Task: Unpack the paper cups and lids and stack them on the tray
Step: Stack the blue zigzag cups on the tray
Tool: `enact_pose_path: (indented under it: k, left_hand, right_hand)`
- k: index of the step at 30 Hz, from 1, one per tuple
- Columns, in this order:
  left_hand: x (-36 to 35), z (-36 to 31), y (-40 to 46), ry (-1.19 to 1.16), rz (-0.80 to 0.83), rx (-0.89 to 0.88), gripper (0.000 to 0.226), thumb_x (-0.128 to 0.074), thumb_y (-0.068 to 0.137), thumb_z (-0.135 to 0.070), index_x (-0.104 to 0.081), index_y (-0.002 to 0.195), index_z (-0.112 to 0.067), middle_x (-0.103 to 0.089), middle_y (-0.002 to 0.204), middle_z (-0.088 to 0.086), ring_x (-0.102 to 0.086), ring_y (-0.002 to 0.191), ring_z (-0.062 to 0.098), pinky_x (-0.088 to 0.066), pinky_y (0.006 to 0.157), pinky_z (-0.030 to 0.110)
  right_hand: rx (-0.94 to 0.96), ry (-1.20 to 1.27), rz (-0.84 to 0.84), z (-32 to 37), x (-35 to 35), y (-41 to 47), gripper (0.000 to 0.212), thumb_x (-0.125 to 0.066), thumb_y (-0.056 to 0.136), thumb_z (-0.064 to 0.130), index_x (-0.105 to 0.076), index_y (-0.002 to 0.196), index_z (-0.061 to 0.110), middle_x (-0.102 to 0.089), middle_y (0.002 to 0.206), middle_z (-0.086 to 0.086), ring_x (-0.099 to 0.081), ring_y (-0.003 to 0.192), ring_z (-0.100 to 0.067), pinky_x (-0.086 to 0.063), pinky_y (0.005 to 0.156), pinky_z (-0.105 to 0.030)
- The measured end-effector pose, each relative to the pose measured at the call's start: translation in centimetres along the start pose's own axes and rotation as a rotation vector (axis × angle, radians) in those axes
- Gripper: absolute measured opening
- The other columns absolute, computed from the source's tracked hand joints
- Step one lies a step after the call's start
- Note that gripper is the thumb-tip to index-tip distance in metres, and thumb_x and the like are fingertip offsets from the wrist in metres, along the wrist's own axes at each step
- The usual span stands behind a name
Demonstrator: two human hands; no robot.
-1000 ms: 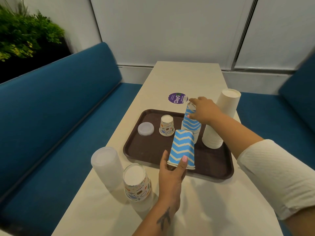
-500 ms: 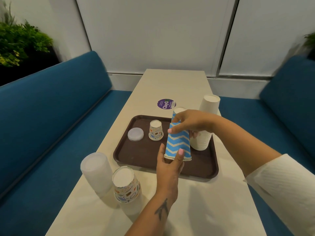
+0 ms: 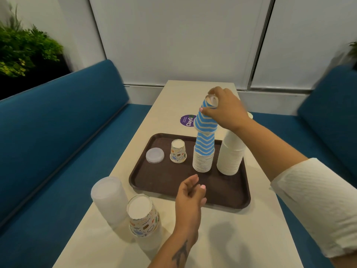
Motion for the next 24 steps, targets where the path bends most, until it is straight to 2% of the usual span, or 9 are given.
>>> enact_pose_path:
  k: [3,8,16,24]
  left_hand:
    - [0.1,-0.3,0.2,0.044,-0.015,-0.030,0.024,-0.060,0.092,-0.006,-0.061,0.108,-0.024,-0.063,0.106,-0.011,-0.060,0.105,0.007,-0.056,0.084,0.028]
    - [0.1,-0.8,0.7,0.047,-0.030,-0.055,0.023,-0.060,0.092,-0.005,-0.062,0.106,-0.022,-0.063,0.096,-0.010,-0.062,0.085,-0.001,-0.056,0.081,0.027]
    - [-0.1,-1.0,1.1,0.022,-0.025,-0.056,0.024,-0.058,0.092,-0.004,-0.061,0.109,-0.021,-0.061,0.095,-0.009,-0.058,0.086,0.001,-0.054,0.081,0.027]
    - [0.2,-1.5,0.9,0.023,-0.024,-0.074,0.024,-0.058,0.092,-0.005,-0.060,0.110,-0.021,-0.060,0.095,-0.011,-0.058,0.083,0.000,-0.053,0.080,0.025]
  right_hand:
    - [0.002,-0.098,0.029,-0.7,-1.7,0.5,0.058,-0.064,0.086,0.045,-0.043,0.133,0.020,-0.048,0.128,-0.007,-0.053,0.109,-0.027,-0.049,0.087,-0.040]
    - [-0.019,-0.193,0.131,-2.1,-4.3,0.7,0.059,-0.062,0.088,0.042,-0.040,0.137,0.018,-0.046,0.132,-0.010,-0.050,0.115,-0.030,-0.047,0.089,-0.040]
    - [-0.078,-0.270,0.304,-4.0,-7.6,-0.5,0.063,-0.068,0.084,0.039,-0.040,0.138,0.020,-0.046,0.128,-0.010,-0.054,0.111,-0.030,-0.051,0.090,-0.042]
    - [-0.078,-0.282,0.337,-3.8,-7.9,-0.7,0.066,-0.068,0.086,0.032,-0.035,0.142,0.019,-0.044,0.132,-0.011,-0.055,0.111,-0.031,-0.051,0.090,-0.039]
Point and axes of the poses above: each hand's wrist, its own y-axis towards the middle knuckle, its own x-axis out of the back of the hand, z = x × y, the point moved 2 cm from there along y, towards the middle knuckle
